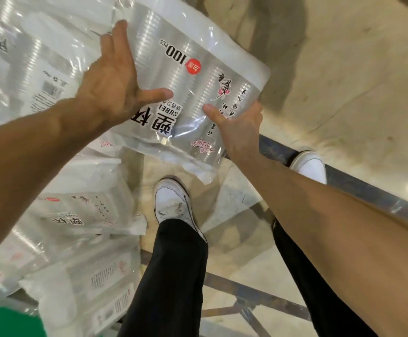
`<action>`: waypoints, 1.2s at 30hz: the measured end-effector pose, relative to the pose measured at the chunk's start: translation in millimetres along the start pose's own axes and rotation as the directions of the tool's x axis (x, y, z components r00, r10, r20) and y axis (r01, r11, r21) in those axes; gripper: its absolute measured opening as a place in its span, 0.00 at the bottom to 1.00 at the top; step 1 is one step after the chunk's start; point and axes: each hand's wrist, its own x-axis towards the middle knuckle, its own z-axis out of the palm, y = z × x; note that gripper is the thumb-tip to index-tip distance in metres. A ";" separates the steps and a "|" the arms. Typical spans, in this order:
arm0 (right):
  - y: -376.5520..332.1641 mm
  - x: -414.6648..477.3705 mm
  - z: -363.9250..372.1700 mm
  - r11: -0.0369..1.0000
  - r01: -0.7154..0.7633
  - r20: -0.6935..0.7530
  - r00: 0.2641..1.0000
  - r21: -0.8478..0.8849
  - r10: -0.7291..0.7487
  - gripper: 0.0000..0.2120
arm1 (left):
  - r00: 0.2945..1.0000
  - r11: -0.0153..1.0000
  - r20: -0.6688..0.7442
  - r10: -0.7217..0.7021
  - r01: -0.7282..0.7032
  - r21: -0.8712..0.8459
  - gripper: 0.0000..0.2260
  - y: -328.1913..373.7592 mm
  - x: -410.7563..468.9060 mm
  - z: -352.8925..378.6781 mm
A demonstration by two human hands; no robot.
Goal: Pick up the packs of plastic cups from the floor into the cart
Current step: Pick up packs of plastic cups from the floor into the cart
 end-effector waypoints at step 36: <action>-347.0 -604.0 -576.1 0.944 0.301 -0.366 0.901 0.136 -0.235 0.52 | 0.960 0.812 -0.071 0.272 -0.269 -0.517 0.38 412.2 -473.7 -565.5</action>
